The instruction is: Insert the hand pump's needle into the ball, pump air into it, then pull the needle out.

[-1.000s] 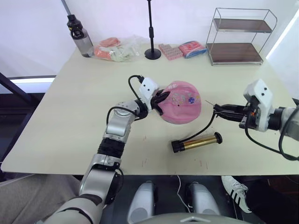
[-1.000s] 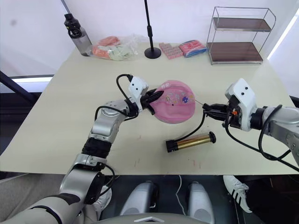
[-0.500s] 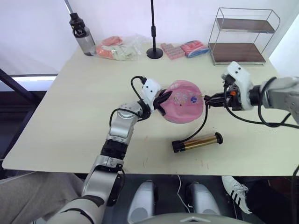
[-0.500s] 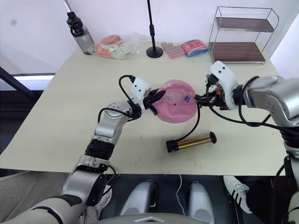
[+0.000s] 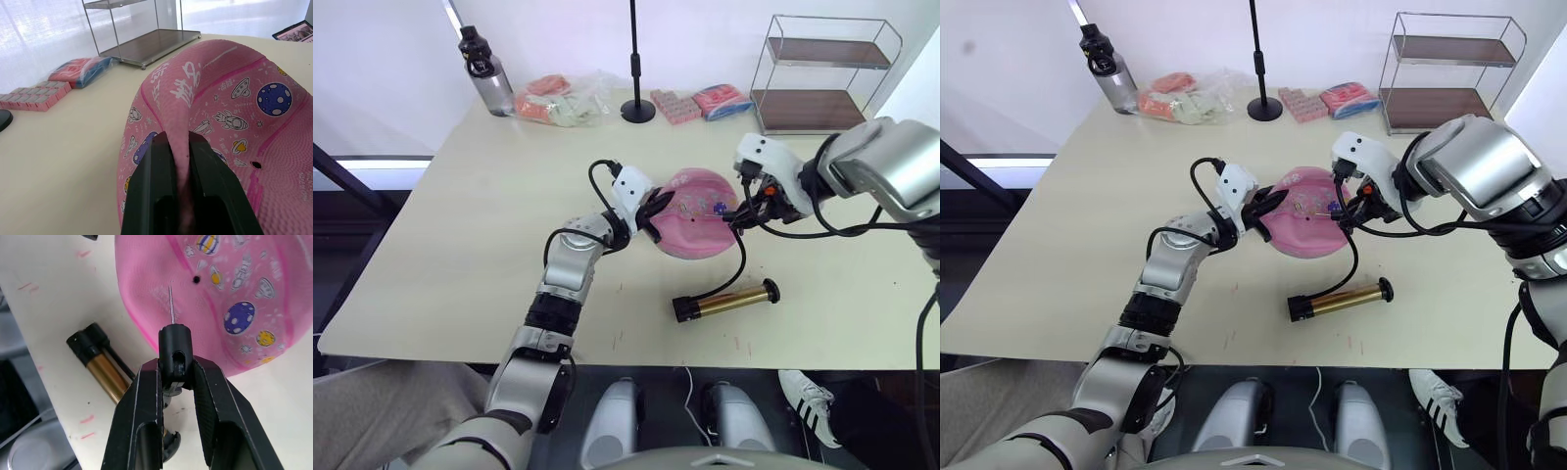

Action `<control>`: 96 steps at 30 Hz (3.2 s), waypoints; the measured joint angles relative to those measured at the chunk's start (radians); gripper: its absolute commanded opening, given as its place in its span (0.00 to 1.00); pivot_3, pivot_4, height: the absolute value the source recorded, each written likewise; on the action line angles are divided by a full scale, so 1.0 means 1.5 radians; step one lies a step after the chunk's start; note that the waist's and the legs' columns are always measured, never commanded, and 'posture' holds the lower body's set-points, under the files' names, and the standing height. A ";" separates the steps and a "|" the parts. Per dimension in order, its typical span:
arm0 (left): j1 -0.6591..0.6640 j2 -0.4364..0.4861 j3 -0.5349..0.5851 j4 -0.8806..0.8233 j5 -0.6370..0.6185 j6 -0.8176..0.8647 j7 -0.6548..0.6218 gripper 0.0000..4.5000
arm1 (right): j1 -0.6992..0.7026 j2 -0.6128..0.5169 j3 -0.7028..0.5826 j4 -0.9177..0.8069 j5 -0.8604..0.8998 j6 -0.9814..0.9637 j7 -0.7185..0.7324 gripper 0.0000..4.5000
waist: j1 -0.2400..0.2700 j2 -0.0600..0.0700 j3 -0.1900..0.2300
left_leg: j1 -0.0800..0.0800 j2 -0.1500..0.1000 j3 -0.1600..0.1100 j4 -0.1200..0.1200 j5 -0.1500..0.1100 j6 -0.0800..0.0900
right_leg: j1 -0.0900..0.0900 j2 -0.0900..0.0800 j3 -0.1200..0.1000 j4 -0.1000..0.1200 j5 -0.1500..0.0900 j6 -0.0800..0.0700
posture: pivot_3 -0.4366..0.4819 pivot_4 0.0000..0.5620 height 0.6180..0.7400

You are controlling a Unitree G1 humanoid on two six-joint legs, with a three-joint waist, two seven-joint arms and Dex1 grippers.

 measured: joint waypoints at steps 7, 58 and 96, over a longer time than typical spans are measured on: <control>0.005 0.002 -0.002 -0.003 0.002 -0.009 0.001 0.01 | -0.085 0.038 0.096 0.065 -0.056 0.001 0.079 0.07 | -0.001 0.000 0.000 | 0.000 0.000 0.000 0.000 0.000 0.000 | 0.000 0.000 0.000 0.000 0.000 0.000 | 0.48 0.27 1.00; 0.022 0.007 -0.006 -0.039 0.001 0.019 0.017 0.01 | -0.121 0.236 0.152 0.351 -0.344 -0.162 0.190 0.07 | -0.002 0.001 0.000 | 0.000 -0.001 0.000 0.000 0.000 0.000 | 0.000 0.000 -0.001 0.001 0.000 0.000 | 0.48 0.27 1.00; 0.034 0.000 -0.002 -0.044 -0.001 0.017 0.026 0.01 | -0.095 0.259 0.123 0.356 -0.402 -0.204 0.201 0.07 | -0.004 0.001 0.000 | 0.001 -0.001 0.000 0.000 0.000 0.000 | 0.000 0.000 0.000 0.001 0.000 0.000 | 0.48 0.27 1.00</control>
